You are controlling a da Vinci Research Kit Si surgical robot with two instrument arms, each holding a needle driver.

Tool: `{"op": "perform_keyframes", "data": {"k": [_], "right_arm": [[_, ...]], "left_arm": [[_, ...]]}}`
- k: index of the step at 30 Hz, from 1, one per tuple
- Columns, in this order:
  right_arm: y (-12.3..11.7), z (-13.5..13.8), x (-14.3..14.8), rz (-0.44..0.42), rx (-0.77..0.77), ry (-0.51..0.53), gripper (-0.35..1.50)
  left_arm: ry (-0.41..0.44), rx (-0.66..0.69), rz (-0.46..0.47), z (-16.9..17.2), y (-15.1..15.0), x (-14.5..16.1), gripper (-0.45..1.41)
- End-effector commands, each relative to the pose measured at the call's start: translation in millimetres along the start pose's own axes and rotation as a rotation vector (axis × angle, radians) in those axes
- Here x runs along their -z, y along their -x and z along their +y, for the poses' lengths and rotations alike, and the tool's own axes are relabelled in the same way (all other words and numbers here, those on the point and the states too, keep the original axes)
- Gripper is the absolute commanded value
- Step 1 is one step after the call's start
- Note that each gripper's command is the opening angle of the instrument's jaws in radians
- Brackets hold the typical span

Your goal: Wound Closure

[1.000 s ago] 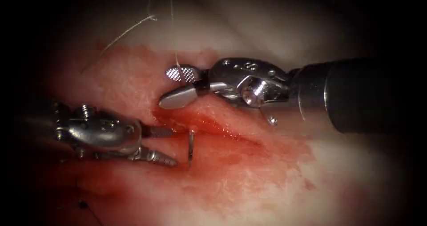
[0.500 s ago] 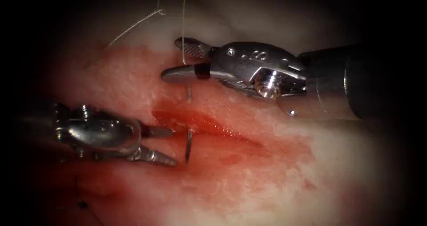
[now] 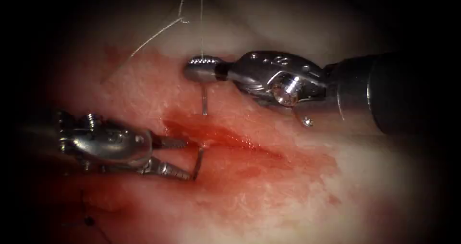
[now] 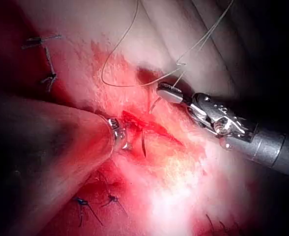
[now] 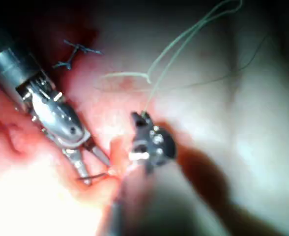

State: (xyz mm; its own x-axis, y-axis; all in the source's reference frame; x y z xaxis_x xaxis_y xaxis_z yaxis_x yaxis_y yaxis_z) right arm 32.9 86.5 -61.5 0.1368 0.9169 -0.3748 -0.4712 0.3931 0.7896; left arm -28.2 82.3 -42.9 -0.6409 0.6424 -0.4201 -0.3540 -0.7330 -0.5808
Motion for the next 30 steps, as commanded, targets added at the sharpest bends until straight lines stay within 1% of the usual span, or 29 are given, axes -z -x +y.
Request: {"op": "perform_keyframes", "data": {"k": [1,3,7,8,10,12,13,14,15,17,18,22,24,25,26,27,30], "right_arm": [[-0.1,0.1,-1.0,-0.011,-0.043,0.0,-0.35],[0.5,0.8,-1.3,-0.039,-0.136,0.009,-0.35],[2.0,2.0,-2.1,-0.086,-0.231,-0.011,-0.35],[3.3,2.4,-2.5,-0.129,-0.303,-0.057,-0.35],[4.5,2.3,-2.8,-0.171,-0.374,-0.107,-0.35],[5.0,2.0,-2.8,-0.201,-0.442,-0.132,-0.35],[5.2,1.3,-2.7,-0.231,-0.524,-0.174,-0.35],[5.3,1.0,-2.6,-0.239,-0.542,-0.183,-0.35],[5.4,0.0,-2.4,-0.269,-0.602,-0.219,-0.35],[5.4,-0.9,-2.2,-0.292,-0.617,-0.24,-0.35],[5.1,-1.7,-2.0,-0.308,-0.627,-0.261,-0.35],[4.2,-2.6,-1.4,-0.304,-0.649,-0.297,-0.35],[4.0,-2.9,-1.0,-0.274,-0.651,-0.365,-0.35],[3.9,-2.8,-0.9,-0.252,-0.611,-0.397,-0.03],[3.8,-2.7,-0.8,-0.235,-0.571,-0.415,0.41],[3.3,-2.4,-0.8,-0.197,-0.421,-0.429,0.69],[2.5,-1.7,-0.6,-0.119,-0.213,-0.396,0.96]], "left_arm": [[0.002,0.0,0.0,0.2,0.2,-0.9,0.58],[0.002,0.0,0.0,0.3,0.1,-0.9,0.58],[0.002,0.0,0.0,0.3,0.1,-0.9,0.58],[0.002,0.0,0.0,0.3,0.1,-0.9,0.58],[0.002,0.0,0.0,0.3,0.1,-0.9,0.58],[0.002,-0.001,0.0,0.3,0.1,-0.9,0.58],[0.002,-0.001,0.0,0.3,0.1,-0.9,0.58],[0.002,-0.001,0.0,0.3,0.1,-0.9,0.58],[0.002,-0.001,0.0,0.3,0.1,-0.9,0.58],[0.003,-0.001,0.0,0.3,0.1,-0.9,0.58],[0.003,-0.001,0.0,0.3,0.1,-0.9,0.58],[0.003,-0.001,0.0,0.4,0.2,-0.8,0.58],[0.004,-0.002,0.0,0.5,0.2,-0.7,0.58],[0.006,-0.002,-0.001,0.7,0.3,-0.6,0.59],[0.007,-0.003,-0.001,0.8,0.3,-0.4,0.59],[0.01,-0.046,0.0,1.1,0.5,0.0,0.59],[0.017,-0.112,0.002,1.5,0.7,0.9,0.6]]}}
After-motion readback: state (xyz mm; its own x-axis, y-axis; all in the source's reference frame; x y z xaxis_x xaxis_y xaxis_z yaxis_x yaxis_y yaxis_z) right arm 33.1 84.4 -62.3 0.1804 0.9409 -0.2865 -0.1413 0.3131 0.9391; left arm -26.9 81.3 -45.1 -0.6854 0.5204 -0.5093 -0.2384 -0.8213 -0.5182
